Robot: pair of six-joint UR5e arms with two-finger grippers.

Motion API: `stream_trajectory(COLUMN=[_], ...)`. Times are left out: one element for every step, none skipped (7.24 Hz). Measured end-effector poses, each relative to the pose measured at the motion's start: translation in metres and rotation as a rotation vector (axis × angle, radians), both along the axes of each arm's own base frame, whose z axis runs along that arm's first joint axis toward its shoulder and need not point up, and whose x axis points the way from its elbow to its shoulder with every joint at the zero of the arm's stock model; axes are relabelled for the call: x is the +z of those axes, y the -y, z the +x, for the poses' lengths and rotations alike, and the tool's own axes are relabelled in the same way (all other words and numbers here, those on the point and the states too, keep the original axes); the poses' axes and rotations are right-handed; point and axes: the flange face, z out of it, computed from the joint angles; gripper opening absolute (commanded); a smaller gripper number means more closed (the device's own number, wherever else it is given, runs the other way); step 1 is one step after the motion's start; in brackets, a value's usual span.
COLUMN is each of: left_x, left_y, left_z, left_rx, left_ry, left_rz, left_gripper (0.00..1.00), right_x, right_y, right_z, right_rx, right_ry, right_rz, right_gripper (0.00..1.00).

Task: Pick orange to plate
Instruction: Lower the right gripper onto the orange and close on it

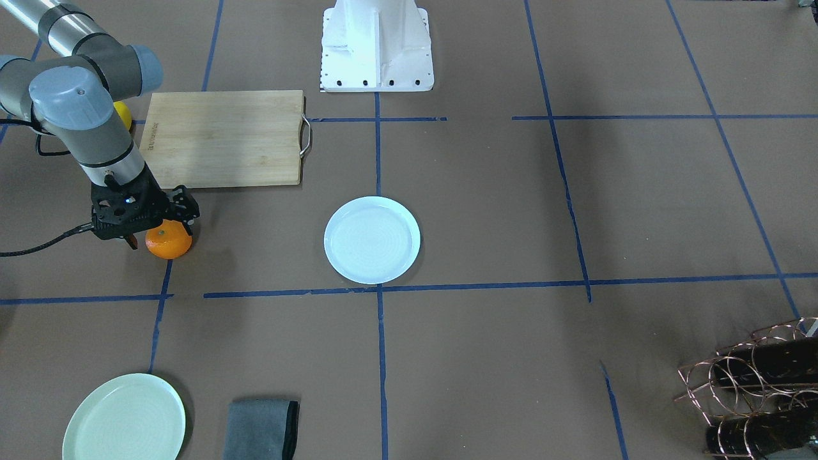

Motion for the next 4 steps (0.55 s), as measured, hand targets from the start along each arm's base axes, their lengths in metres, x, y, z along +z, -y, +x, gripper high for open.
stream_trajectory(left_x=[0.000,-0.001,-0.002,-0.003], left_y=[0.000,0.001,0.002,0.003], left_z=[0.000,0.000,0.000,0.000], left_rx=[0.000,0.000,0.000,0.000], left_ry=[0.000,0.000,0.000,0.000], left_rz=[0.001,0.002,0.004,0.007], left_gripper=[1.00,1.00,1.00,1.00], right_x=[0.006,0.014,0.021,0.027], right_y=[-0.003,-0.005,-0.006,-0.008], right_z=[-0.007,-0.013,-0.016,-0.017], right_rx=[-0.007,-0.012,-0.014,-0.016], right_ry=[-0.012,-0.028,-0.043,-0.054], right_rz=[-0.003,-0.008,-0.012,-0.015], right_gripper=[1.00,1.00,0.99,0.76])
